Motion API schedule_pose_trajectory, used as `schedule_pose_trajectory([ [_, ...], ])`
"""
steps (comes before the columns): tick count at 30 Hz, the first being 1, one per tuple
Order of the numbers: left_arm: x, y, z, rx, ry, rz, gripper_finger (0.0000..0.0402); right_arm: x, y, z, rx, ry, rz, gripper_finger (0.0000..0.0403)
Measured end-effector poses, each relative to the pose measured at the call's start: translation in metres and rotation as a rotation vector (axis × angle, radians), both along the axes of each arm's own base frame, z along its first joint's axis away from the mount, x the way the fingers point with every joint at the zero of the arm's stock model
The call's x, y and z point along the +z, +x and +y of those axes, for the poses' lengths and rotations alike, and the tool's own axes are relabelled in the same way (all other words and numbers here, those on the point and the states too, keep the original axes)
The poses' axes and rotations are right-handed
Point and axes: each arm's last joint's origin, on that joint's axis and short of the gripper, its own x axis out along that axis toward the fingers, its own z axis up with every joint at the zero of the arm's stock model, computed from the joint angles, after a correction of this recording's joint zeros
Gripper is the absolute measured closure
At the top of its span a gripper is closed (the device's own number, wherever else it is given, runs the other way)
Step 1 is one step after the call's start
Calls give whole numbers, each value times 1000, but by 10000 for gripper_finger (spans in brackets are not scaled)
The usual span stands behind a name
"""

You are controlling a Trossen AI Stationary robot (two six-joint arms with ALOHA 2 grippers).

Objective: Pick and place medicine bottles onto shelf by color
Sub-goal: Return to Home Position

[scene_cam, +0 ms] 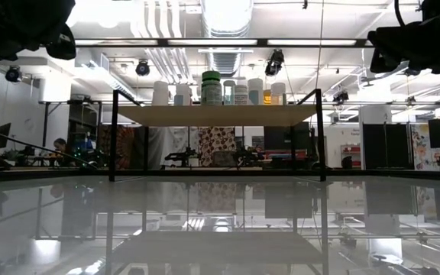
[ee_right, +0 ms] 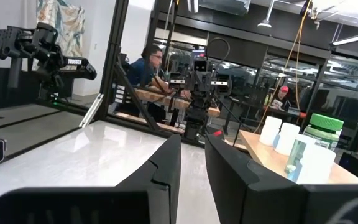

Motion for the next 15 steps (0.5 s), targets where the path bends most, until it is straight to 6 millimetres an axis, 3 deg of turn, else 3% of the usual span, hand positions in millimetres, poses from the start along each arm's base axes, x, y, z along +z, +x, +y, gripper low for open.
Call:
schedule_pose_trajectory([
  [15,0,0,0,0,0,-2,398,0,0,0,0,0,0,323],
])
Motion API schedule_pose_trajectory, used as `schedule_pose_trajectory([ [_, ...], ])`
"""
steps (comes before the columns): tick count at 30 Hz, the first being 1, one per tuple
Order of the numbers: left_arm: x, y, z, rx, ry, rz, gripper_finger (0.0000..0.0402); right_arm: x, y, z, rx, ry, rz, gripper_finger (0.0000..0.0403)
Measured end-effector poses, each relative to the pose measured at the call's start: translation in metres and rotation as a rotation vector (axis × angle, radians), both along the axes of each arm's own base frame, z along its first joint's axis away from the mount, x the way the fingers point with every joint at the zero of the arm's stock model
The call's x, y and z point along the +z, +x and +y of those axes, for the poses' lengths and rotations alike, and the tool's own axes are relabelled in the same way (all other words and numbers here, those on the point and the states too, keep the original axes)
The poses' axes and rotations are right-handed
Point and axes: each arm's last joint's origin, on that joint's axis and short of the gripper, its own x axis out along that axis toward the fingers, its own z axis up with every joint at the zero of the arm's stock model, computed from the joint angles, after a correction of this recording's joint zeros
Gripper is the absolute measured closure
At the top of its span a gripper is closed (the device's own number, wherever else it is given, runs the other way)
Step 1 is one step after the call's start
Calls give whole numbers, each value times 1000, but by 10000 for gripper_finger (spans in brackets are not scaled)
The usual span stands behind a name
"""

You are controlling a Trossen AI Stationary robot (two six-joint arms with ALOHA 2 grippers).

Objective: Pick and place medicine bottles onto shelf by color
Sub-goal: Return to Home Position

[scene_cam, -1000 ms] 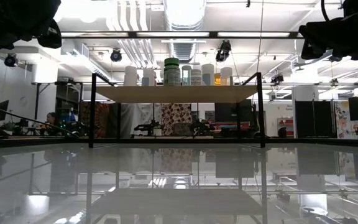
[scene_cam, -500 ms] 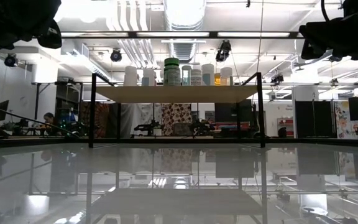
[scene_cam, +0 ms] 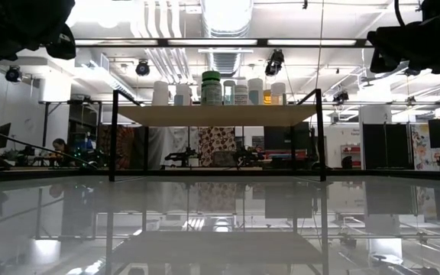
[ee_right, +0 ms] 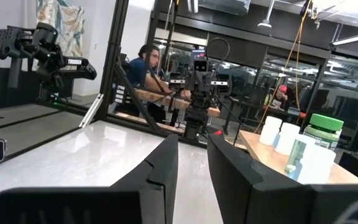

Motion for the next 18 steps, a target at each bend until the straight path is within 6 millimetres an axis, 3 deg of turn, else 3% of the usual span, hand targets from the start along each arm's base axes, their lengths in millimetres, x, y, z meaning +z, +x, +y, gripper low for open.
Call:
schedule_pose_trajectory([
  [18,0,0,0,0,0,2,398,0,0,0,0,0,0,322],
])
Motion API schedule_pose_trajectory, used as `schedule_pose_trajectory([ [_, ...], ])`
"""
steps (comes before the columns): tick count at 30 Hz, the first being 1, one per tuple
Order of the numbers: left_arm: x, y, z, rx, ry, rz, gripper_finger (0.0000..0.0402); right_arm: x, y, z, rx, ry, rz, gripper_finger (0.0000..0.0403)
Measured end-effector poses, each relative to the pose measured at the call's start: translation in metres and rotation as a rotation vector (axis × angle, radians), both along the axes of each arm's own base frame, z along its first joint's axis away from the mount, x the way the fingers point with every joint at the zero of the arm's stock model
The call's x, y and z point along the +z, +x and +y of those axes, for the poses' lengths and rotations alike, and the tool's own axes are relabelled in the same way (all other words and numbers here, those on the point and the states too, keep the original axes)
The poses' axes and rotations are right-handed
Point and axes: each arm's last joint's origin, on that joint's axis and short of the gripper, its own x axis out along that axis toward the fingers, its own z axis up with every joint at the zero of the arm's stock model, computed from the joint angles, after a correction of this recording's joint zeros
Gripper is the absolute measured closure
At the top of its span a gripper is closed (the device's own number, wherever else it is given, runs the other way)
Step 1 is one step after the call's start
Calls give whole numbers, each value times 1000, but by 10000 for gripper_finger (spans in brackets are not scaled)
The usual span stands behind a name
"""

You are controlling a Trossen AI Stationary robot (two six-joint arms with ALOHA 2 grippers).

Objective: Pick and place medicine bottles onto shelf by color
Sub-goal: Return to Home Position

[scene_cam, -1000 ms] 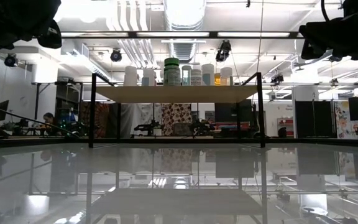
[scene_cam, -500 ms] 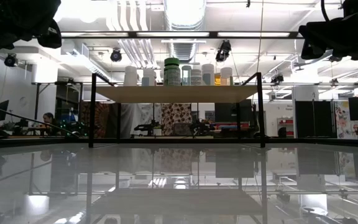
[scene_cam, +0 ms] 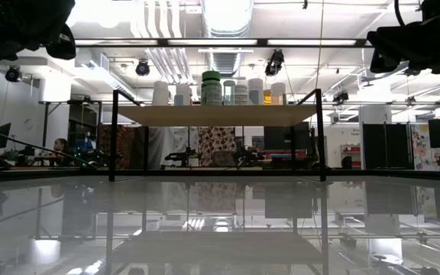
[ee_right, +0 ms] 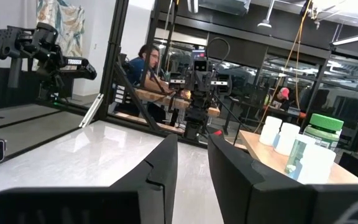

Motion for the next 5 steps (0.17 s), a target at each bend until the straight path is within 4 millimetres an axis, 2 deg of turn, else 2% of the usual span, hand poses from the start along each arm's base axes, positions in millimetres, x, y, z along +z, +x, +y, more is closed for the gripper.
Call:
schedule_pose_trajectory([
  [5,0,0,0,0,0,0,398,0,0,0,0,0,0,324],
])
